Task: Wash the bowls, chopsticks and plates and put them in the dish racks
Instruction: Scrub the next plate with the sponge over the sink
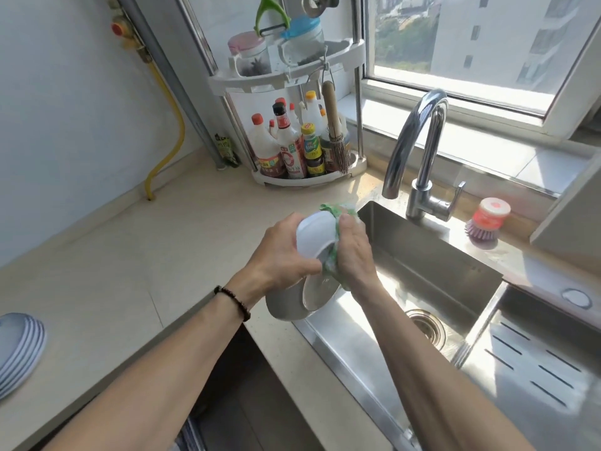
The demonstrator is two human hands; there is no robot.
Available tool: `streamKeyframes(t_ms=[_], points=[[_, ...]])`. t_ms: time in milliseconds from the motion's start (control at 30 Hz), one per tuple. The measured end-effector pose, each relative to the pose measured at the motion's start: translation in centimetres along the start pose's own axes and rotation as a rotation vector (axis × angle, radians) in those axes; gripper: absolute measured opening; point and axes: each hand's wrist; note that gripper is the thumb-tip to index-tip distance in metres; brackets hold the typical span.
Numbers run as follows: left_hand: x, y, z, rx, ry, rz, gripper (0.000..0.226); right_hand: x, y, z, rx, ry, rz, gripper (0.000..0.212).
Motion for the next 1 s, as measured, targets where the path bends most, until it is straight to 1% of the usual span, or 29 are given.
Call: streamKeyframes(t_ms=[67, 133, 200, 233, 267, 300, 333, 400, 433, 467, 533, 567, 633, 667, 733, 800, 833, 867, 933, 1000], points=[[0.0, 0.2, -0.2, 0.000, 0.005, -0.025, 0.046, -0.7, -0.9, 0.7, 0.097, -0.135, 0.043, 0.042], [0.1, 0.3, -0.5, -0.018, 0.039, 0.008, 0.046, -0.7, -1.4, 0.7, 0.096, -0.094, 0.060, 0.037], [0.4, 0.1, -0.7, -0.046, 0.037, 0.047, 0.050, -0.1, -0.7, 0.8, 0.024, 0.000, 0.009, 0.039], [0.4, 0.1, -0.7, -0.046, 0.021, 0.051, 0.051, 0.1, -0.2, 0.6, -0.005, 0.017, -0.036, 0.044], [0.3, 0.0, -0.7, -0.038, 0.002, 0.042, 0.052, 0.0, -0.1, 0.5, 0.004, -0.017, -0.059, 0.048], [0.3, 0.1, -0.8, -0.033, -0.012, 0.020, 0.052, -0.2, -0.4, 0.9, 0.045, -0.092, -0.065, 0.049], [0.2, 0.2, -0.9, -0.034, -0.014, 0.010, 0.052, -0.4, -0.8, 0.9, 0.109, -0.159, -0.036, 0.047], [0.3, 0.2, -1.0, -0.064, -0.005, 0.027, 0.053, -0.2, -1.3, 0.3, 0.175, -0.144, 0.009, 0.042], [0.5, 0.1, -1.0, -0.090, -0.014, 0.035, 0.054, 0.1, -1.1, -0.1, 0.156, -0.097, -0.005, 0.040], [0.6, -0.1, -0.9, -0.108, -0.053, 0.035, 0.055, 0.5, -0.6, -0.3, 0.072, -0.005, -0.034, 0.039], [0.8, -0.8, -0.6, -0.117, -0.191, 0.027, 0.055, 1.5, 0.5, -0.2, -0.140, 0.212, -0.151, 0.039], [0.9, -1.1, -0.5, -0.118, -0.252, 0.021, 0.055, 1.9, 0.8, 0.0, -0.191, 0.249, -0.181, 0.042], [1.3, -1.5, 0.0, -0.092, -0.347, 0.044, 0.056, 2.7, 1.3, 0.2, -0.215, 0.246, -0.171, 0.049], [1.6, -1.6, 0.1, -0.069, -0.388, 0.092, 0.057, 3.2, 1.3, 0.3, -0.199, 0.220, -0.152, 0.053], [2.7, -1.2, 0.1, -0.020, -0.398, 0.257, 0.061, 4.0, 1.3, 0.6, -0.151, 0.151, -0.075, 0.054], [2.9, -0.3, -0.3, 0.015, -0.218, 0.371, 0.059, 3.9, 1.1, 1.2, -0.059, 0.058, 0.081, 0.058], [2.6, 0.2, -0.7, 0.016, -0.103, 0.378, 0.057, 3.6, 1.1, 1.3, -0.018, 0.002, 0.140, 0.064], [2.2, 0.6, -0.9, 0.011, -0.021, 0.355, 0.053, 3.1, 1.2, 1.4, 0.004, -0.048, 0.155, 0.066], [1.3, 1.0, -0.7, 0.007, 0.030, 0.273, 0.048, 2.2, 0.6, 1.3, 0.088, -0.117, 0.099, 0.057], [0.6, 0.9, -0.2, 0.013, 0.002, 0.187, 0.050, 1.3, -0.7, 0.8, 0.244, -0.202, 0.057, 0.043]])
Point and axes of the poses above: each hand's wrist, its own y-axis towards the middle knuckle, its own x-axis out of the back of the hand, z = x × y
